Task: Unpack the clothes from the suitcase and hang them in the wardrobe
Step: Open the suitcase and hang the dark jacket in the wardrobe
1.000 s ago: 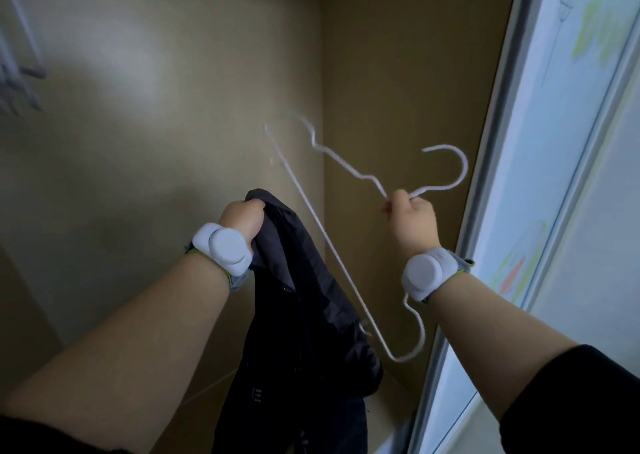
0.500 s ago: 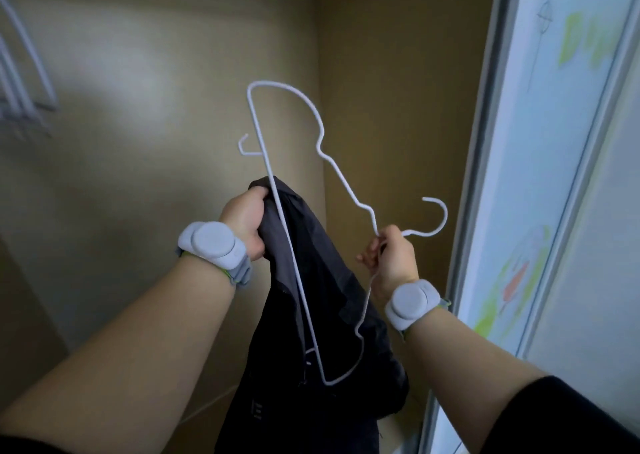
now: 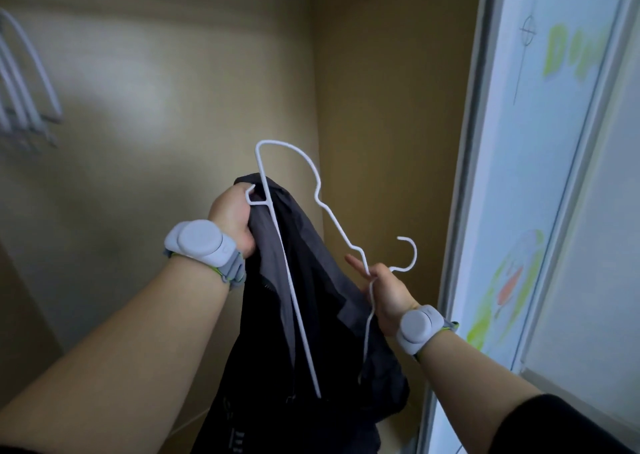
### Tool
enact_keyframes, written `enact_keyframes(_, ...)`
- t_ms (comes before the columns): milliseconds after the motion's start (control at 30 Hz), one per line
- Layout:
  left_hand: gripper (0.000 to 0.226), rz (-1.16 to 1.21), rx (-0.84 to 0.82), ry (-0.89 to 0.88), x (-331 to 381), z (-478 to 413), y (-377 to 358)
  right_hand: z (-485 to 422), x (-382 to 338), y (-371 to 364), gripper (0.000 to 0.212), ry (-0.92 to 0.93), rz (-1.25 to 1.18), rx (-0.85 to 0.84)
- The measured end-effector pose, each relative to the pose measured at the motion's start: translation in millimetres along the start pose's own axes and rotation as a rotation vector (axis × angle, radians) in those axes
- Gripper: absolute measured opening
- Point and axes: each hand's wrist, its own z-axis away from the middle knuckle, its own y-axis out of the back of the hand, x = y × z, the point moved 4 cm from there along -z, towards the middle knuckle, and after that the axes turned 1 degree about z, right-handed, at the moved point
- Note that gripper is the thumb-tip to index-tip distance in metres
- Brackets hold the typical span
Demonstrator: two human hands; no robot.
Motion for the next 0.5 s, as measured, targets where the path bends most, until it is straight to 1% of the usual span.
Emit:
enact_keyframes(100, 0.017, -0.042, 0.054, 0.026, 3, -5, 16, -1, -10, -2, 0.043, 0.084, -0.034, 0.01)
enact_keyframes(167, 0.023, -0.105, 0.103, 0.005, 6, -13, 28, 3, -17, -5, 0.042, 0.128, -0.016, -0.002)
enact_keyframes(200, 0.021, -0.151, 0.135, -0.013, 10, -14, 33, 3, -21, -3, 0.042, 0.156, 0.017, 0.021)
enact_keyframes(267, 0.016, -0.289, 0.214, -0.073, 21, -12, 43, 5, -28, 3, 0.042, 0.216, 0.163, 0.068)
enact_keyframes(333, 0.016, -0.5, 0.298, -0.154, 35, -8, 53, 12, -37, 6, 0.041, 0.297, 0.336, 0.088)
enact_keyframes(433, 0.014, -0.79, 0.341, -0.233, 45, -8, 61, 18, -48, 7, 0.046, 0.505, 0.474, 0.109)
enact_keyframes(467, 0.012, -0.825, 0.348, -0.223, 44, -6, 63, 21, -53, 6, 0.051, 0.568, 0.534, 0.104)
enact_keyframes(500, 0.01, -0.803, 0.359, -0.218, 42, -8, 66, 22, -57, 5, 0.055, 0.619, 0.596, 0.092)
